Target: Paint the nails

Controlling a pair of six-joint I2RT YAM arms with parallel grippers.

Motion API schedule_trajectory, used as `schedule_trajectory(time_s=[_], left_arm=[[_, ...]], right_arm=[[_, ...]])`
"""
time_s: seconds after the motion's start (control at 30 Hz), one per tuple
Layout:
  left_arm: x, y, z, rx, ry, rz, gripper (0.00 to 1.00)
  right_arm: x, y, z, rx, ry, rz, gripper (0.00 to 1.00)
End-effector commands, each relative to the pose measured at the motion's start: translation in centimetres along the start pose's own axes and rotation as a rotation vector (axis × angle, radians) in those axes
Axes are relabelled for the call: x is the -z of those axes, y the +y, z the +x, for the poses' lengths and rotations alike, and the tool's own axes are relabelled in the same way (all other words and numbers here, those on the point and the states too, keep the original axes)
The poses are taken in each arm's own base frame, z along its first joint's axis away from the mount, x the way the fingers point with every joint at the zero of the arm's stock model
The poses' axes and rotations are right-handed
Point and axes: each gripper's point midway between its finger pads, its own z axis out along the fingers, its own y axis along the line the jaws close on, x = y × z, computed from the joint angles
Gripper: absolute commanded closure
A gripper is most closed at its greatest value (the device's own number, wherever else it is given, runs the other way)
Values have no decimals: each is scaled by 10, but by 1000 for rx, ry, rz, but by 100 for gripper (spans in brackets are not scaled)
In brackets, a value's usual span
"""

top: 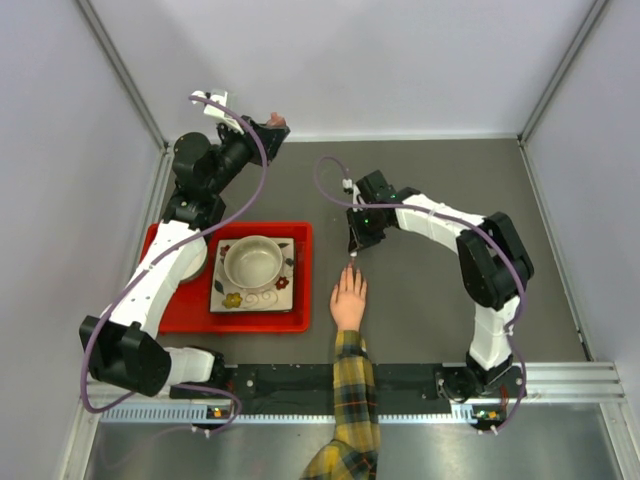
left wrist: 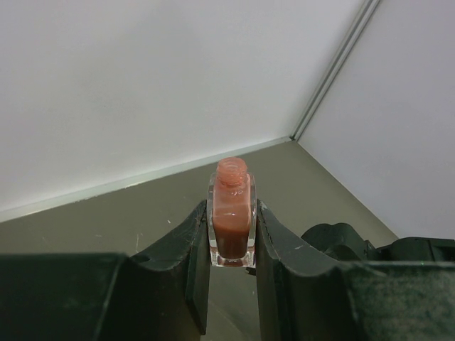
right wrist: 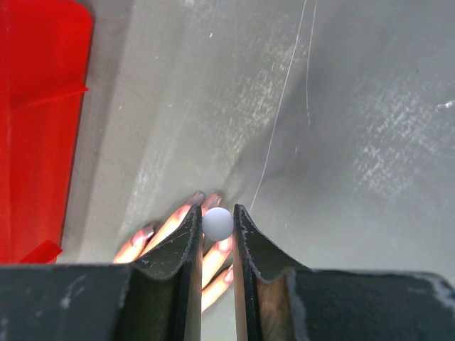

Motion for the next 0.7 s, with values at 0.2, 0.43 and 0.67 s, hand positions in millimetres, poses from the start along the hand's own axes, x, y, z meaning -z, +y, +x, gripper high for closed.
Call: schedule_trajectory(time_s=[0.2,0.43,0.67], left_arm=[[3,-12,-28,-6,-90,38,100],[3,-12,-30,-5,-94,38,100],[1,-12,-28,0,-93,43,100]], right_arm=[[32,12,-20,23,-100,-30,100],[16,17,-21,15,-57,-62,100],[10,16,-20,9,-44,-66,100]])
